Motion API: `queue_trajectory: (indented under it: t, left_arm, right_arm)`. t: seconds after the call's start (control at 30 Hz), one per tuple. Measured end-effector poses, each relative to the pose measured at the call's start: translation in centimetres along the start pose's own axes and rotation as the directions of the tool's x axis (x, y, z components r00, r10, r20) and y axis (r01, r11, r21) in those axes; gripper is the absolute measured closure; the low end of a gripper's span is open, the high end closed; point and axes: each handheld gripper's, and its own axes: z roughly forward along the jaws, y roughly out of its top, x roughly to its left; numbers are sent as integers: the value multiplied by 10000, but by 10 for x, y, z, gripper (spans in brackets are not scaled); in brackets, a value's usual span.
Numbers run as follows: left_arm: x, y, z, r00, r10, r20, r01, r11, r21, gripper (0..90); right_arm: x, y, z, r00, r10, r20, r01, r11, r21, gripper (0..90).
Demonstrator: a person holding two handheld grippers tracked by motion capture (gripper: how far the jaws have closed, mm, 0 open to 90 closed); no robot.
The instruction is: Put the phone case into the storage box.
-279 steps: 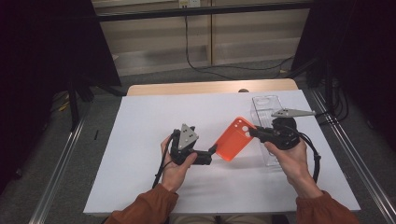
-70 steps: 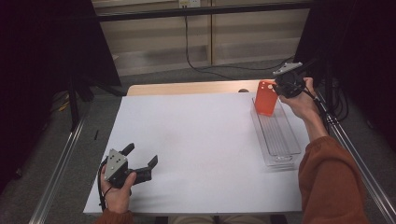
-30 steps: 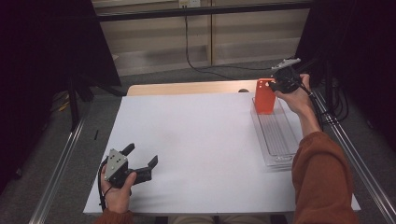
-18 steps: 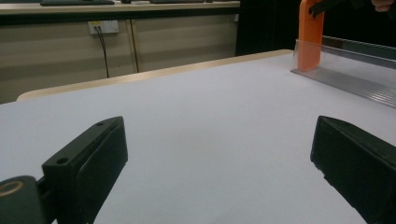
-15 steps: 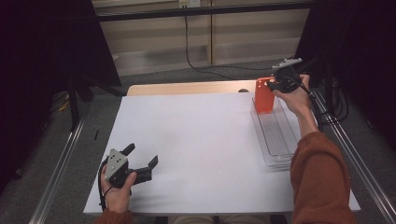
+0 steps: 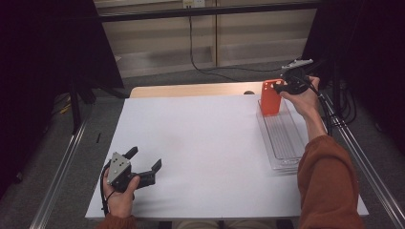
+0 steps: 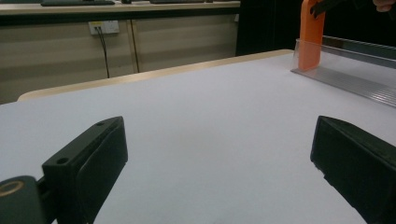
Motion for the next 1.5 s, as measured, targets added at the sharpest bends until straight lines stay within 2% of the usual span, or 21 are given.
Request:
queue_trajectory:
  t: [0.7, 0.8, 0.93, 1.33, 1.5]
  left_arm:
    - [0, 0, -1, 10000, -44, -17, 44, 10000, -68, 39]
    - [-1, 0, -1, 10000, -12, -66, 11, 10000, -71, 39]
    - [-1, 1, -3, 9999, -9, -107, 8, 9999, -136, 39]
    - [1, 1, -2, 9995, -104, -285, 101, 9999, -94, 39]
    - [2, 1, -4, 9990, -187, -408, 180, 9997, -176, 39]
  right_arm:
    - [-6, -3, -4, 9964, 840, -145, -842, 9964, -137, 223]
    - [-5, -3, -4, 9954, 947, -131, -949, 9954, -146, 151]
    - [-4, -3, -4, 9932, 1152, -189, -1154, 9933, -114, 107]
    - [-9, -5, -12, 9850, 1702, -291, -1710, 9849, -283, 84]
    - [-13, -11, -16, 9807, 1912, -408, -1932, 9798, -523, 59]
